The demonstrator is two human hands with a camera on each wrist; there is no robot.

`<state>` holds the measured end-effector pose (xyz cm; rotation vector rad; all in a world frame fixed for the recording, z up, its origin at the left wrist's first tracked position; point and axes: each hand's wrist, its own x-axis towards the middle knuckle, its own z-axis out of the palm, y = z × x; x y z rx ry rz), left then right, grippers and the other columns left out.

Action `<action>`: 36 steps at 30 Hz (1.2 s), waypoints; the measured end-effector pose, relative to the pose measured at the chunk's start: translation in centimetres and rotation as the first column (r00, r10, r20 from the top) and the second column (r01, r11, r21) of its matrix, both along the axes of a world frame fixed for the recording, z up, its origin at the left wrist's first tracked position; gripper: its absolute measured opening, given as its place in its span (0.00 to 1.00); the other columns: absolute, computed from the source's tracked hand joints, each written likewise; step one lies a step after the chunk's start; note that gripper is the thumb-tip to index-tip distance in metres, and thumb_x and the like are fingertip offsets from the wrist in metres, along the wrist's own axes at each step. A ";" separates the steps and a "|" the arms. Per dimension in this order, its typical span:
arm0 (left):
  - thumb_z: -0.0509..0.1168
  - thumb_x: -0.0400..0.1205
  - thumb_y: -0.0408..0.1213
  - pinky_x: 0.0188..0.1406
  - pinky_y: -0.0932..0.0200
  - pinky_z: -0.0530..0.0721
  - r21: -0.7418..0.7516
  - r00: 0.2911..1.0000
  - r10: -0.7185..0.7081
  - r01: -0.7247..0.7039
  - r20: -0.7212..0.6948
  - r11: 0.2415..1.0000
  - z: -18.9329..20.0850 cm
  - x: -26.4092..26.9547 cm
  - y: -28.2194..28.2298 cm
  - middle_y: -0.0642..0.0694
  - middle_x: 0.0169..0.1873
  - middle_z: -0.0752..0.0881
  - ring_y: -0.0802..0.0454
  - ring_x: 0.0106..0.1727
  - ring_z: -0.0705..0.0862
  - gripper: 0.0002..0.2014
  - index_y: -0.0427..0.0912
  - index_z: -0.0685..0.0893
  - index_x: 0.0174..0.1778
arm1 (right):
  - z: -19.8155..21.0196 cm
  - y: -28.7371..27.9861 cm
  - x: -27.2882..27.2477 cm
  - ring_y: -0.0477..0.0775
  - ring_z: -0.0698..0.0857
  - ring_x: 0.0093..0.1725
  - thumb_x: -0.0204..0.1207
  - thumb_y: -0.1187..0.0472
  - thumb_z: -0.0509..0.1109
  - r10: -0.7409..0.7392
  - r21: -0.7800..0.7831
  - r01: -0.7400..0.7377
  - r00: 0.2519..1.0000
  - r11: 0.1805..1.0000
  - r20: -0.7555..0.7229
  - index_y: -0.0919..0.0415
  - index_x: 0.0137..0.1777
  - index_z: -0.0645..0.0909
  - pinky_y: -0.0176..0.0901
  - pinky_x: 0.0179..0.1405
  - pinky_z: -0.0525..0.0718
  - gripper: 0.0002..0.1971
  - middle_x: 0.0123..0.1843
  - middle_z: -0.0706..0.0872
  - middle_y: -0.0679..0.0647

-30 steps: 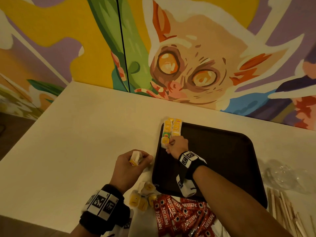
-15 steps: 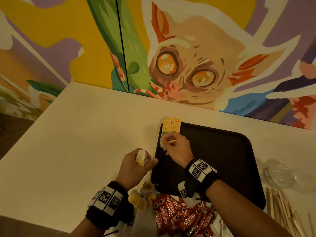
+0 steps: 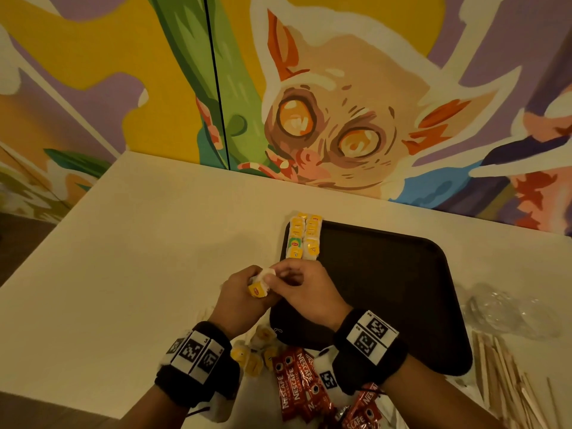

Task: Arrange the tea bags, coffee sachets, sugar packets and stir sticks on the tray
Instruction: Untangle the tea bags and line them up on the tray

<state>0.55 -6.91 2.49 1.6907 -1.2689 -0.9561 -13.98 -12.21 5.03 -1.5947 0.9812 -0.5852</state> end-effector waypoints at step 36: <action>0.69 0.80 0.30 0.29 0.69 0.78 -0.138 0.959 -0.057 0.019 -0.277 0.990 3.6 0.1 -0.1 0.59 0.32 0.87 0.61 0.30 0.82 0.08 0.43 0.90 0.52 | 3.0 -0.9 -2.6 0.56 0.91 0.48 0.80 0.68 0.69 -0.197 0.273 0.142 0.963 0.951 0.182 0.63 0.56 0.88 0.43 0.49 0.91 0.08 0.50 0.92 0.62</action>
